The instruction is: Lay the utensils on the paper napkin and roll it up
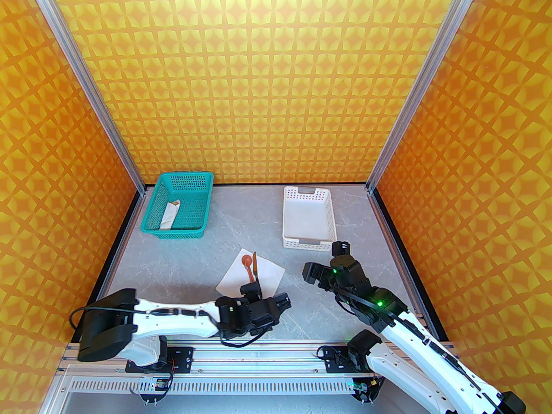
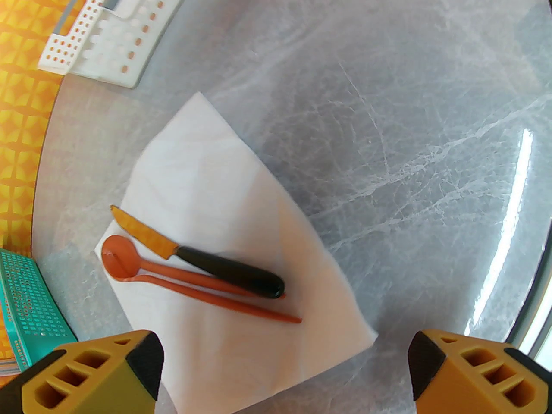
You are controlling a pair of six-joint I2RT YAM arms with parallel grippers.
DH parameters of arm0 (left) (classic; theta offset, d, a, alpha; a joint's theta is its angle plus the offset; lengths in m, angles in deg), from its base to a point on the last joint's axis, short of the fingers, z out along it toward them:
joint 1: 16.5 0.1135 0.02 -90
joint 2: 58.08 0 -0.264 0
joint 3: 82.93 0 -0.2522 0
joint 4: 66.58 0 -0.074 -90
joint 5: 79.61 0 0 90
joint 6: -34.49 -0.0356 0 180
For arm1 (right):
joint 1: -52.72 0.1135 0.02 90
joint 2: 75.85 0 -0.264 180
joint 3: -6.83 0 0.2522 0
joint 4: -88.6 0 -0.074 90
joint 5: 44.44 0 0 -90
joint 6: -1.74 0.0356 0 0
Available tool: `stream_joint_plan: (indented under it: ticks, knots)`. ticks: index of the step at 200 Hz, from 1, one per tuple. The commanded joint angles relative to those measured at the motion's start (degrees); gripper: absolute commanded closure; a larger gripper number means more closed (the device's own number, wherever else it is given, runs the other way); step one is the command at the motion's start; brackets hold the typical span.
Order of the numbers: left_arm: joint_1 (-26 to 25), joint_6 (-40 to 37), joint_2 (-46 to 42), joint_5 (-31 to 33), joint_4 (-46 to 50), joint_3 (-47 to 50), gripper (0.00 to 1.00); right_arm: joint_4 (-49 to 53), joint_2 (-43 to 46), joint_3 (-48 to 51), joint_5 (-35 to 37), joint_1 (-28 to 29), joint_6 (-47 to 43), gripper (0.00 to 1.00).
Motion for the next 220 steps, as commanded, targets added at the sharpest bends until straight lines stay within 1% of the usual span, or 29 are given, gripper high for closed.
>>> stream_joint_plan:
  ticks: [1, 34, 71, 125, 168, 220]
  knots:
    - [-0.52, -0.81, 0.95, 1.08, 0.28, -1.52, 0.01, -0.88, 0.53, 0.86, 0.66, -0.38, 0.6, 0.06]
    - [-0.56, -1.09, 2.1, 0.91, 0.26, -1.71, 0.01, -1.06, 0.31, 1.08, 0.79, -0.38, 0.59, 0.06]
    - [-0.49, -1.51, 3.07, -0.93, -0.9, -1.29, 0.01, -1.46, -0.63, 0.81, 0.77, -0.38, 0.42, 0.06]
    - [-0.4, -2.43, 6.29, -0.94, -2.76, -1.78, 0.01, -1.9, -2.3, 0.03, 0.57, -0.38, 0.09, 0.06]
    - [1.18, -3.62, 7.46, -0.94, -3.91, -1.98, 0.01, -1.79, -2.89, -0.22, 0.4, -0.38, -0.4, 0.06]
    - [3.27, -6.12, 6.87, -0.94, -5.24, -1.5, 0.01, -0.3, -3.02, -1.25, 0.92, -0.38, -1.52, 0.06]
